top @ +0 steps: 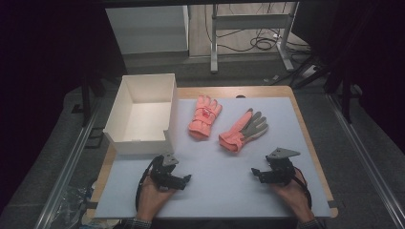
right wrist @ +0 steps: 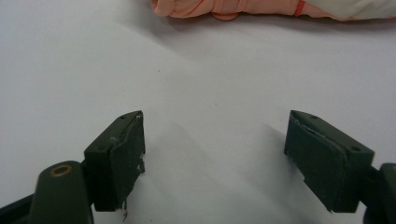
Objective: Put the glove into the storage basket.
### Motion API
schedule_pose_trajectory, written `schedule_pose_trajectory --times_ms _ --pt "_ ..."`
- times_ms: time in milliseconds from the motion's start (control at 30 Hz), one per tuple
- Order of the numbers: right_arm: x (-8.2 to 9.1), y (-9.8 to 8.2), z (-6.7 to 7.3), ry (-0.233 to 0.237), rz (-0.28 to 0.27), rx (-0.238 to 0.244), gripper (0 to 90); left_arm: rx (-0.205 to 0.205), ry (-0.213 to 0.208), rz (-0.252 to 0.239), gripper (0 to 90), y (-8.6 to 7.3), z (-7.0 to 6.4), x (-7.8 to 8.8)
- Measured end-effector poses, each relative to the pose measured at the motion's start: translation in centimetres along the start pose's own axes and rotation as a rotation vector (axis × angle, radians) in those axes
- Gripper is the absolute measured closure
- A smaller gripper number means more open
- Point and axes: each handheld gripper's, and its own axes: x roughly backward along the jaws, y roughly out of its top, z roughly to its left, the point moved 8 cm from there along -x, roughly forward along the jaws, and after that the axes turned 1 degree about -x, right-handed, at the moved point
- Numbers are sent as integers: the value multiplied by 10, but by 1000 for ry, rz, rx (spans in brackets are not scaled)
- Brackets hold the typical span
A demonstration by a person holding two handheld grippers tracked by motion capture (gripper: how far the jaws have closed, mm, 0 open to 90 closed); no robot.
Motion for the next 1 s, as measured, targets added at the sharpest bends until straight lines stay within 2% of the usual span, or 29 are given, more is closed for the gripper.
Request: schedule_pose_trajectory --times_ms 133,267,367,567,1000 --pt "1 1 -1 -9 16 12 224 0 0 0 37 0 0 0" --pt "2 5 -5 -13 17 -4 224 0 0 0 37 0 0 0" --pt "4 14 -9 -19 -3 -23 224 0 0 2 37 0 0 0" --pt "6 25 -11 -24 -15 -15 224 0 1 1 37 0 0 0" --pt "3 50 -17 -1 -34 -30 271 0 1 0 37 0 0 0"
